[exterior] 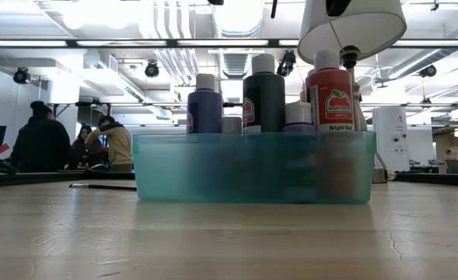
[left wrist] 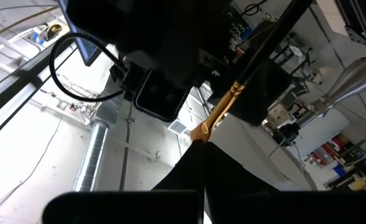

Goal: Pick & Place Paint Supplies
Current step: Put the gold paintbrush into the yellow cup

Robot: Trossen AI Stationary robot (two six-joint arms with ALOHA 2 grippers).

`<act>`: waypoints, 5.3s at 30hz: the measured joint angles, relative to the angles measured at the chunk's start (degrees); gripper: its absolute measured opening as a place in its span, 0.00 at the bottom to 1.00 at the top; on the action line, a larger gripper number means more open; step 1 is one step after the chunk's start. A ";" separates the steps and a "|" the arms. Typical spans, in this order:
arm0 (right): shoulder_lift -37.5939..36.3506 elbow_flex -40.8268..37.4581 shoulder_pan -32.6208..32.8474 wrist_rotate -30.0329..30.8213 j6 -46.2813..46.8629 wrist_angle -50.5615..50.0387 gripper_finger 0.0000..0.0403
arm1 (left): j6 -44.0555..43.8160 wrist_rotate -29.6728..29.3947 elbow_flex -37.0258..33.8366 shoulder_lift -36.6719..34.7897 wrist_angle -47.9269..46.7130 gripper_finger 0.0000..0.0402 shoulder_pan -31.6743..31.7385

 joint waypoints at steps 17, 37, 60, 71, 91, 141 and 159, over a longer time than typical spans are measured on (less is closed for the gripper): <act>3.55 0.00 -2.92 -3.28 -1.43 6.67 0.53 | -0.38 -0.26 -0.02 0.00 -0.31 0.00 0.00; 3.95 0.01 -4.42 -6.19 -2.26 7.93 0.08 | -1.09 -0.19 -0.03 0.00 -2.67 0.01 0.02; -2.49 0.21 -3.63 -12.40 -4.29 4.50 0.02 | -36.66 -20.57 -0.11 -7.90 -1.13 0.42 -1.03; -8.33 14.06 7.00 3.12 -1.05 -34.04 0.02 | -86.45 -22.04 -12.55 -25.32 -22.01 0.42 -0.84; 5.53 40.33 28.83 30.47 29.81 -81.70 0.03 | -121.92 4.73 -37.31 -36.09 -11.04 0.42 -0.24; 13.21 31.67 59.50 39.19 98.53 -117.58 0.03 | -121.38 4.73 -38.23 -36.02 -7.72 0.42 0.15; 13.20 18.55 63.70 38.83 105.53 -108.75 0.03 | -121.29 4.72 -38.12 -36.02 -6.78 0.42 0.42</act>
